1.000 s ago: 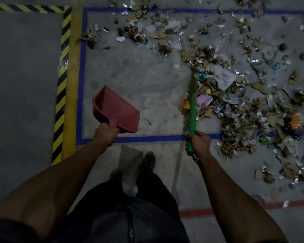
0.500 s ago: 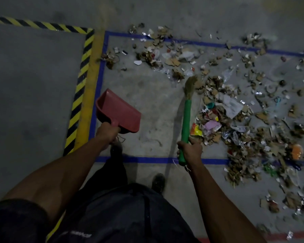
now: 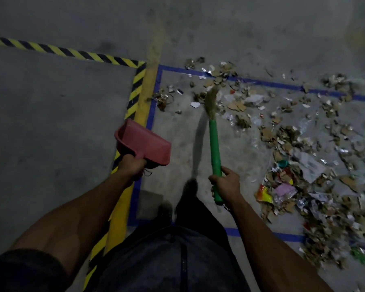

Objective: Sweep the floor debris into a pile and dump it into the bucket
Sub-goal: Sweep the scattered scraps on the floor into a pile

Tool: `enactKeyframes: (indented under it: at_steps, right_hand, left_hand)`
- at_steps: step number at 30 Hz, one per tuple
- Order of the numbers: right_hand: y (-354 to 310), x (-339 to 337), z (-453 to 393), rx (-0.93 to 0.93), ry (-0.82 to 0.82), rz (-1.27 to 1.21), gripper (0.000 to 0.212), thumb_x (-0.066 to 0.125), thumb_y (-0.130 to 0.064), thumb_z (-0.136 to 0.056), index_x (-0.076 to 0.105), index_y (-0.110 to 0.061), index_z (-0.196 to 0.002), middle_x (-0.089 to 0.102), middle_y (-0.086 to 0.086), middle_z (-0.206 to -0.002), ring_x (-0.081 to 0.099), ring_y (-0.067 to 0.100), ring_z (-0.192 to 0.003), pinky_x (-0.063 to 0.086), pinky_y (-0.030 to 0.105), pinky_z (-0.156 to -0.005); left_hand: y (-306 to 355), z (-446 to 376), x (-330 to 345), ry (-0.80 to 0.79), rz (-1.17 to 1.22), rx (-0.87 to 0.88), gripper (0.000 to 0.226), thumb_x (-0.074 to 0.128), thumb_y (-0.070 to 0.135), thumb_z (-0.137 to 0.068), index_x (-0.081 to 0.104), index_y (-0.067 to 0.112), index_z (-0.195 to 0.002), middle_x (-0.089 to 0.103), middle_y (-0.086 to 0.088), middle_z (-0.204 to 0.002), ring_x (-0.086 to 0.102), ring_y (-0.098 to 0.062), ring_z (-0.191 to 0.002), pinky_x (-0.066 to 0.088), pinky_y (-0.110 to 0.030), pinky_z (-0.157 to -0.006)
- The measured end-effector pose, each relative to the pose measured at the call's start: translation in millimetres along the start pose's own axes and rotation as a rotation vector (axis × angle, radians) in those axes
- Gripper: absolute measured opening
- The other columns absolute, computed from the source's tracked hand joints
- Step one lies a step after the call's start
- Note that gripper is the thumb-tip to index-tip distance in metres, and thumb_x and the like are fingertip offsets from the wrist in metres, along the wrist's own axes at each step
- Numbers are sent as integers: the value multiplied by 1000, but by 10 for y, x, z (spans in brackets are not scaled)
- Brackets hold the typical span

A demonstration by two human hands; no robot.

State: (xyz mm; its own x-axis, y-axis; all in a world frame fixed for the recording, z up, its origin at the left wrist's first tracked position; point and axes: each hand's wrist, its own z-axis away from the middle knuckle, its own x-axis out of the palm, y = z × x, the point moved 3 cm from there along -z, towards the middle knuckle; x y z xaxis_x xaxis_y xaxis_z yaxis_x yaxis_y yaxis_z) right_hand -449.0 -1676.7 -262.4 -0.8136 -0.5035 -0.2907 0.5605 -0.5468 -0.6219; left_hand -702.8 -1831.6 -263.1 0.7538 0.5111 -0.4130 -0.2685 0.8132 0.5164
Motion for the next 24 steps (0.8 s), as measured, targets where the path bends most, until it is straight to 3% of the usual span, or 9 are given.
enactKeyframes:
  at_steps: [8,12,14,16,21,24]
  right_hand:
    - [-897,880,-645,-121,-169,252,56,63,-1,-79,57,-15,-132,62,10,-68,58,25,-50,44,28,-45]
    - [-1372,1312,-1081,-175,-255,405,52,69,-9,-72,62,-11,-124,69,13,-78,67,29,-62,58,44,-59]
    - [-1584,1468,-1246,-178,-295,445,54,69,-10,-72,61,-11,-125,70,15,-83,69,32,-66,59,46,-62]
    - [-1782,1603,-1384,-174,-333,470,54,68,-7,-75,59,-8,-128,68,15,-86,69,33,-67,59,41,-61]
    - [-2077,1904,-1752,-96,-383,546,50,67,-9,-79,57,-6,-129,62,10,-90,63,21,-61,54,32,-60]
    - [-2130,2045,-1951,35,-359,446,51,67,-7,-78,58,-6,-128,65,14,-91,66,27,-63,52,29,-54]
  left_hand:
    - [410,-700,-426,123,43,-33,32,62,28,-88,55,2,-71,51,-12,-60,45,-20,-46,34,-24,-46]
    - [661,-1129,-591,195,33,-88,53,54,47,-74,62,-4,-84,63,-20,-72,58,-30,-58,41,-32,-55]
    - [792,-1306,-642,208,-16,-122,43,56,35,-74,61,-4,-89,64,-26,-85,63,-38,-70,41,-33,-60]
    - [966,-1444,-700,221,-72,-130,23,58,22,-77,58,1,-86,63,-26,-91,61,-34,-71,43,-32,-60]
    - [1226,-1767,-776,253,-167,-151,26,60,21,-75,57,7,-97,61,-15,-88,61,-33,-79,46,-33,-63]
    - [1275,-1946,-791,249,-192,-144,26,59,23,-73,57,9,-94,62,-15,-87,62,-34,-79,46,-33,-63]
